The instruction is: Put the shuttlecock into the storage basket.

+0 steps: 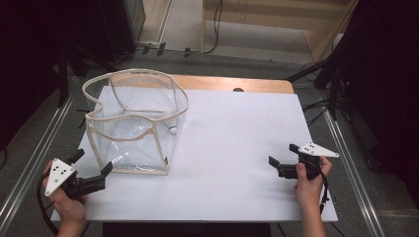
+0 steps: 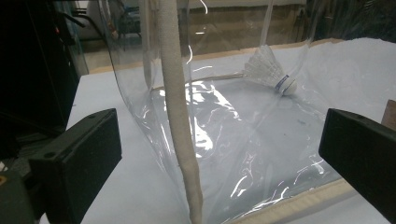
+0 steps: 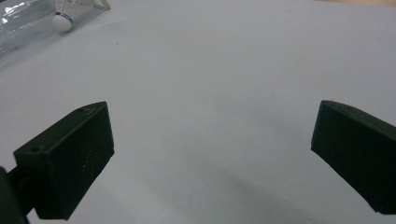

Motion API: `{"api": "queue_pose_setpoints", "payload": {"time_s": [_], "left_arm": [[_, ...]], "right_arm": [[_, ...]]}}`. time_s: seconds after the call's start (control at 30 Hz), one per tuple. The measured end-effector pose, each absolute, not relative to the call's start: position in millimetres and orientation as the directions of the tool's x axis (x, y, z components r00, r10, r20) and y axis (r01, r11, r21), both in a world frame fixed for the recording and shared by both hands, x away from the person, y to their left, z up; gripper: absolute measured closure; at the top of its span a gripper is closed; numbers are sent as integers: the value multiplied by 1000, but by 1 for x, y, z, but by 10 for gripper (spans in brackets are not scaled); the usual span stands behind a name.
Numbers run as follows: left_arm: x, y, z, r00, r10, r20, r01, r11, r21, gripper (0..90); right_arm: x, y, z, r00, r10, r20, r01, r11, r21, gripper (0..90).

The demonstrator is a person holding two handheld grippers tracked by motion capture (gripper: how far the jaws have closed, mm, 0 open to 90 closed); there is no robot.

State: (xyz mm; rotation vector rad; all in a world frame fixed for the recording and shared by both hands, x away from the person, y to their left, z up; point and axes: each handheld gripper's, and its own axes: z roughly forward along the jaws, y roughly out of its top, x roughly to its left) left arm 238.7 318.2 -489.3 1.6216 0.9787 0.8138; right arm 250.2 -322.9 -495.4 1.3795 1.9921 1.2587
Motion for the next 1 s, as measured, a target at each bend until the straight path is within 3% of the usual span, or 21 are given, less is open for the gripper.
{"api": "queue_pose_setpoints", "payload": {"time_s": [1.0], "left_arm": [[239,318,-489,438,898,38,201,-139,970,0]], "right_arm": [[227,-354,-501,-364,915,174,518,44,854,0]]}}
